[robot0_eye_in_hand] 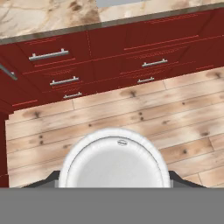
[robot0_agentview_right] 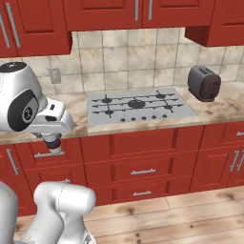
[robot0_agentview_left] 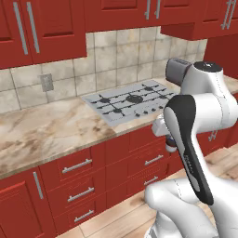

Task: Move the drinks to the dining counter.

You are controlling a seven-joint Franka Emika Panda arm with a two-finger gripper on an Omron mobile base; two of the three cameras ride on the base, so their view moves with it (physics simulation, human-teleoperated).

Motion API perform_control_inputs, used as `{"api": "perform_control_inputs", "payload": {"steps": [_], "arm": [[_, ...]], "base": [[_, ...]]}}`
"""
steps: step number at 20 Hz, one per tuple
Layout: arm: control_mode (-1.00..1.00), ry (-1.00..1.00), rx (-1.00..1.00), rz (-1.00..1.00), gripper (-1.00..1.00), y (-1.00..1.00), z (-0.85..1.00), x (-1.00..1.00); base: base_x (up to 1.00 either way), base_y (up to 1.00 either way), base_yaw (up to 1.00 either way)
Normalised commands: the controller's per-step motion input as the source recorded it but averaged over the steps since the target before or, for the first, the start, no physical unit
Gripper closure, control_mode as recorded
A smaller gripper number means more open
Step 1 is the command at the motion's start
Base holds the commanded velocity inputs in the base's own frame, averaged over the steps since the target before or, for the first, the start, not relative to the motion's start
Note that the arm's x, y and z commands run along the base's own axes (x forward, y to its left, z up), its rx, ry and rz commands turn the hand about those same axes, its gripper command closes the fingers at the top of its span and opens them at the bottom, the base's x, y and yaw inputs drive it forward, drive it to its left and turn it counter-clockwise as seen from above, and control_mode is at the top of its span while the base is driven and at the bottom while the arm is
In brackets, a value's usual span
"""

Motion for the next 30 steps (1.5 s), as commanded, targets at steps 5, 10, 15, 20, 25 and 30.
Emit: {"api": "perform_control_inputs", "payload": {"steps": [5, 10, 15, 20, 25, 30], "arm": [[1.0, 0.0, 0.0, 0.0, 1.0, 0.0, 0.0, 0.0], [1.0, 0.0, 0.0, 0.0, 1.0, 0.0, 0.0, 0.0], [1.0, 0.0, 0.0, 0.0, 1.0, 0.0, 0.0, 0.0], [1.0, 0.0, 0.0, 0.0, 1.0, 0.0, 0.0, 0.0], [1.0, 0.0, 0.0, 0.0, 1.0, 0.0, 0.0, 0.0], [1.0, 0.0, 0.0, 0.0, 1.0, 0.0, 0.0, 0.0]], "base": [[-0.41, -0.28, -0.55], [-0.43, -0.26, -0.54], [-0.49, -0.25, -0.52], [-0.49, -0.25, -0.51], [-0.38, -0.2, -0.5], [-0.04, -0.29, -0.44]]}}
